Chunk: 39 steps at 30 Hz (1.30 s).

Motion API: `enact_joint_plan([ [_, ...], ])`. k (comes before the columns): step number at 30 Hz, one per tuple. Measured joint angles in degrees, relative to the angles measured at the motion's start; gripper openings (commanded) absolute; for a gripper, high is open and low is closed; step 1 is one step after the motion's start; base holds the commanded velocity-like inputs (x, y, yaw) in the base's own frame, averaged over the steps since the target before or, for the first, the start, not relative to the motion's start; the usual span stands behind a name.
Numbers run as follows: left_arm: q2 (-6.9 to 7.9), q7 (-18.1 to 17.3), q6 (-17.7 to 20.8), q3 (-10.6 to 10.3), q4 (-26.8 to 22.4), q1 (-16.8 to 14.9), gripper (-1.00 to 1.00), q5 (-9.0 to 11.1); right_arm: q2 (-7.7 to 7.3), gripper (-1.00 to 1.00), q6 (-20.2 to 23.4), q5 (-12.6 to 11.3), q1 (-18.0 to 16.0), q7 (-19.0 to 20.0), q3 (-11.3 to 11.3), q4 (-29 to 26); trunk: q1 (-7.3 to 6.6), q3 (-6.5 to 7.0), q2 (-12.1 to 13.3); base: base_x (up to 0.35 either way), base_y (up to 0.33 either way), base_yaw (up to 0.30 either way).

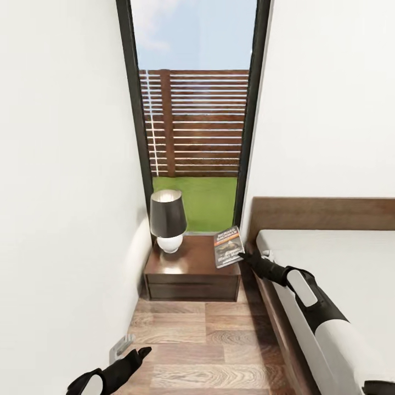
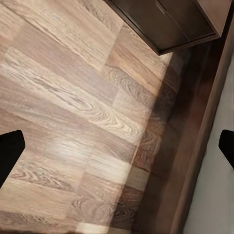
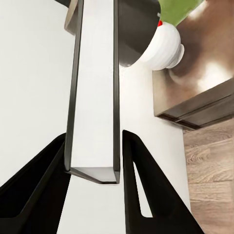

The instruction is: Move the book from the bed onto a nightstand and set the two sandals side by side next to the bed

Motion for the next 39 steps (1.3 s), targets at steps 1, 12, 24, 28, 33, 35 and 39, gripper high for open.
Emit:
enact_joint_plan([
  [1,-0.01,-0.01,0.0,0.0,0.02,-0.02,1.0,0.0,0.02,-1.0,-0.02,-0.06,-0.16,0.0,0.04,0.27,0.0,0.0,0.0,0.327,-0.06,0.0],
  [12,-0.11,-0.03,0.0,-0.01,0.17,-0.18,1.0,-0.01,0.66,-1.0,-0.33,0.09,-0.74,-0.47,0.31,2.46,0.0,0.0,0.0,0.327,-0.105,0.0],
  [24,-0.07,0.04,-0.05,-0.01,0.69,-0.18,1.0,-0.06,2.65,-1.0,-5.07,0.1,-0.79,-0.09,0.32,7.15,0.0,0.0,0.0,0.327,-0.097,0.0],
  [28,0.06,0.06,-0.06,-0.01,1.01,-0.18,1.0,-0.08,3.73,-1.0,-6.31,0.16,-0.79,0.04,0.39,8.54,0.0,0.0,0.0,0.327,-0.024,0.0],
  [33,0.09,0.06,-0.07,-0.01,1.35,-0.18,1.0,-0.08,4.44,-1.0,-6.91,0.28,-0.79,0.09,0.4,9.49,0.0,0.0,0.0,0.327,-0.011,0.0],
  [35,0.07,0.07,-0.07,-0.01,1.47,-0.18,1.0,-0.08,4.75,-1.0,-7.07,0.42,-0.8,0.09,0.39,9.6,0.0,0.0,0.0,0.294,-0.004,-0.004],
  [39,-0.02,0.08,-0.13,-0.01,1.64,-0.19,1.0,-0.15,5.37,-1.0,-7.2,0.88,-0.8,0.08,0.38,9.26,0.02,0.06,0.0,0.129,-0.002,-0.09],
])
